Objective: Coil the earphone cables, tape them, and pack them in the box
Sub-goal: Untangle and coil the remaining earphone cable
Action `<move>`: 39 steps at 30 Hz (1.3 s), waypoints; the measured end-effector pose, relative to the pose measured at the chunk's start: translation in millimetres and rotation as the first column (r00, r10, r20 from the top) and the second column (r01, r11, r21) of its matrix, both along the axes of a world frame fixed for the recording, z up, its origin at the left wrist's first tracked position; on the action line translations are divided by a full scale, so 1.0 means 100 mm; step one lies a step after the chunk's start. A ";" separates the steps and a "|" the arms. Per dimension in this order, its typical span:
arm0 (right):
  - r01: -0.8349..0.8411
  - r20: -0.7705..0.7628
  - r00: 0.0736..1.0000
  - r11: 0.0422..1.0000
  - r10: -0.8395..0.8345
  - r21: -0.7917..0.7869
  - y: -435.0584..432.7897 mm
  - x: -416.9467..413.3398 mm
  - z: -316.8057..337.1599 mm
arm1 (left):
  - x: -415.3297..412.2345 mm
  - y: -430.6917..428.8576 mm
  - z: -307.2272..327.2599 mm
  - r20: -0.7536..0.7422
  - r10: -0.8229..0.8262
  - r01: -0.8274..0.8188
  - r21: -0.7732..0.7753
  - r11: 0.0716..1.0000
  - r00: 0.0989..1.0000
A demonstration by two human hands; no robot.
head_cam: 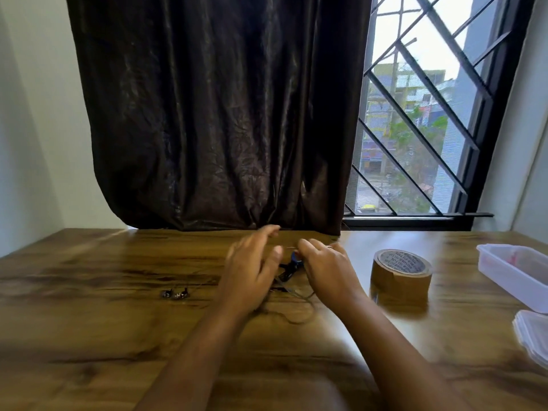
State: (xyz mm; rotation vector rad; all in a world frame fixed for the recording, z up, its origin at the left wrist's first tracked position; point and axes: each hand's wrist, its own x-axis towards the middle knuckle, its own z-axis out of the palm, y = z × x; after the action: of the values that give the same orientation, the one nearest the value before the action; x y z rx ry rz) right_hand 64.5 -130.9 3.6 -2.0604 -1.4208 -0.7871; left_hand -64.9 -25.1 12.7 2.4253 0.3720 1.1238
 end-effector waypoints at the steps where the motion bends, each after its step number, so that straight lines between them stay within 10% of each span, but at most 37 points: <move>1: -0.012 0.032 0.999 1.000 0.012 0.006 0.01 -0.01 -0.01 | 0.04 -0.05 0.00 -0.043 -0.065 0.063 -0.044 0.997 0.997; 6: -0.023 0.147 0.989 0.996 0.010 0.083 0.01 -0.02 0.03 | 0.05 -0.02 0.01 0.008 -0.051 0.051 -0.029 0.998 0.999; 15: 0.132 0.079 0.987 0.989 -0.137 0.063 -0.05 0.12 -0.01 | -0.14 0.34 0.13 0.567 0.206 0.097 -0.458 0.884 0.798; 18: 0.145 0.011 0.989 0.989 -0.145 0.020 -0.11 0.17 -0.02 | -0.25 0.46 0.25 0.732 0.339 0.479 -0.656 0.583 0.591; 22: 0.107 -0.134 0.984 0.991 -0.117 -0.077 -0.14 0.26 -0.07 | -0.49 0.80 0.27 0.850 0.409 0.871 -0.442 0.214 0.331; 25: 0.036 -0.210 0.977 0.998 -0.045 -0.044 -0.08 0.23 -0.08 | -0.53 0.83 0.23 0.847 0.300 0.867 -0.487 0.106 0.439; 30: -0.043 -0.249 0.966 0.992 0.072 0.122 -0.10 0.17 -0.01 | -0.50 0.60 0.28 0.312 -0.213 0.370 -0.865 0.339 0.926; 36: -0.086 -0.107 0.990 0.993 0.094 0.077 -0.04 0.01 0.07 | -0.15 0.09 0.18 -0.054 -0.099 0.067 -0.422 0.904 0.994; 39: -0.083 -0.062 0.995 0.996 0.084 0.024 -0.03 -0.02 0.07 | -0.02 -0.01 0.10 -0.060 -0.247 0.213 -0.340 0.916 0.967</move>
State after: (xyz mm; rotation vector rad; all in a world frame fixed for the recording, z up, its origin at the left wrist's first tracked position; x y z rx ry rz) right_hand 63.0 -134.3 10.2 -1.9785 -1.4473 -0.6943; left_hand -66.8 -26.4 22.8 2.1650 0.2716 0.7679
